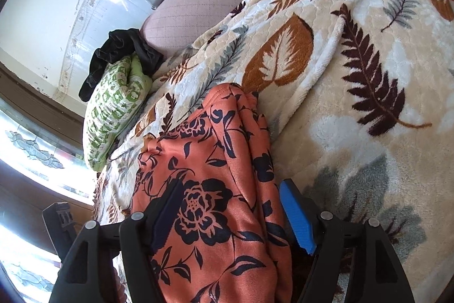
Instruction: Fold small clothes
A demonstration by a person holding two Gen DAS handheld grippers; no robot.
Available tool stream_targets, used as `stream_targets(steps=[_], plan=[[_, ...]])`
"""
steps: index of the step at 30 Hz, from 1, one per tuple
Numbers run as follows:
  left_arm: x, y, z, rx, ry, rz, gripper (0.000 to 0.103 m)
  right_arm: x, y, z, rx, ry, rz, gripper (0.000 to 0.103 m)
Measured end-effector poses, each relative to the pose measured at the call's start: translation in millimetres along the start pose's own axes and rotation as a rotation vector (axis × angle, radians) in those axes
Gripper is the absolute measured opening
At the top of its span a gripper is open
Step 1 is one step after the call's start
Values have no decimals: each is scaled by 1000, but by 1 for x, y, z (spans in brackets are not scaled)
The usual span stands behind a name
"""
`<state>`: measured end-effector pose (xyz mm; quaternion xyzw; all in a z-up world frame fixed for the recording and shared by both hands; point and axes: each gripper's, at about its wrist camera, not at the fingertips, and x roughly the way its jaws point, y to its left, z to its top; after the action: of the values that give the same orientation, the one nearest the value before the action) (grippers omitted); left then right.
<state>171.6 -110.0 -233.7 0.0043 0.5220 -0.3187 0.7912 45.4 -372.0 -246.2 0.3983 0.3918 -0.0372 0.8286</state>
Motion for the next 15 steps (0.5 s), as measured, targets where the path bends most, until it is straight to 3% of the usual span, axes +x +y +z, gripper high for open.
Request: stream_targets(steps=[8, 15], plan=[[8, 27, 3, -114, 55, -161, 95, 30, -37, 2, 140, 154, 117, 74], [19, 23, 3, -110, 80, -171, 95, 40, -35, -2, 136, 195, 203, 83]])
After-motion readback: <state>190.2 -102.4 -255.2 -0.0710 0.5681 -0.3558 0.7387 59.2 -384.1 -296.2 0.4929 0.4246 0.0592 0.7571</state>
